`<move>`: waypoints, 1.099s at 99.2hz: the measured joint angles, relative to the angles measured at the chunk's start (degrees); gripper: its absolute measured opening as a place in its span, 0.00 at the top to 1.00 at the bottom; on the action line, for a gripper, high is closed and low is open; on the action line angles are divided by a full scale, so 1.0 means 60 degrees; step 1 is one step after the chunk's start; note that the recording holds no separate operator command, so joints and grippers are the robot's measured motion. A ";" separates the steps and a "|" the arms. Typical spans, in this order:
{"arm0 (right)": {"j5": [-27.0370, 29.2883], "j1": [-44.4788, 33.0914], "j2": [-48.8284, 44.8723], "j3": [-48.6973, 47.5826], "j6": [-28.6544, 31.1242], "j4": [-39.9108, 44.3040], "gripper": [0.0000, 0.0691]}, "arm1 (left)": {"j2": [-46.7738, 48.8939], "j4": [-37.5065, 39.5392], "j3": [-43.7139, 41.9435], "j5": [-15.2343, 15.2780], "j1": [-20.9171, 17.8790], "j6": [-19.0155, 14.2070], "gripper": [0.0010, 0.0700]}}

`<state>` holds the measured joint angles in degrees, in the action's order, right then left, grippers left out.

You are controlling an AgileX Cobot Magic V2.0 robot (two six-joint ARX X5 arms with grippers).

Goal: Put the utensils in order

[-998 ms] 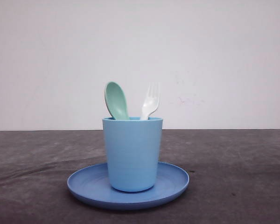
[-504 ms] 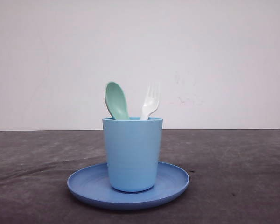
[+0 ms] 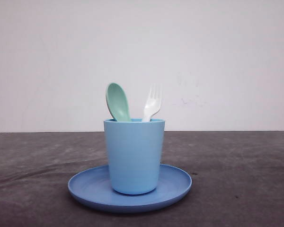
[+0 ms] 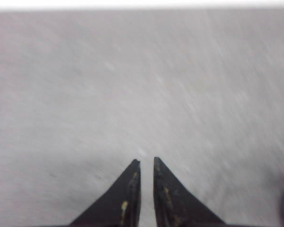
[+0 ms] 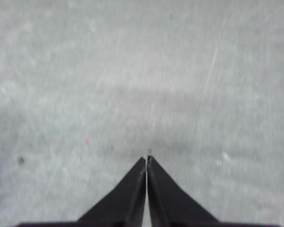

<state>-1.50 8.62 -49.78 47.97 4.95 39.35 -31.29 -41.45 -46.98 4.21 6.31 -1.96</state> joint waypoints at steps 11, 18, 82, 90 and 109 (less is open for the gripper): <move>-0.0004 0.0000 0.0000 0.0000 0.0000 -0.0437 0.99 | 0.1169 0.0288 0.0878 -0.0157 -0.0437 -0.0069 0.98; -0.0004 0.0000 0.0000 0.0000 0.0000 -0.0692 0.99 | 0.1847 0.0863 0.1647 -0.0178 -0.0535 -0.0076 0.98; -0.0004 0.0000 0.0000 0.0000 0.0000 -0.3027 0.99 | 0.4739 0.5650 0.7522 -0.0189 -0.0543 -0.0321 0.98; -0.0004 0.0000 0.0000 0.0000 0.0000 -0.3246 0.99 | 0.4987 0.5563 0.7526 -0.0189 -0.0539 -0.0317 0.98; 0.0000 0.0000 0.0004 0.0000 0.0000 -0.3697 0.99 | 0.5151 0.5158 0.7522 -0.0193 -0.0543 -0.0317 0.98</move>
<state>-1.50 8.62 -49.76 47.97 4.95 17.17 -0.38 -10.50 -1.85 3.05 3.05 -3.86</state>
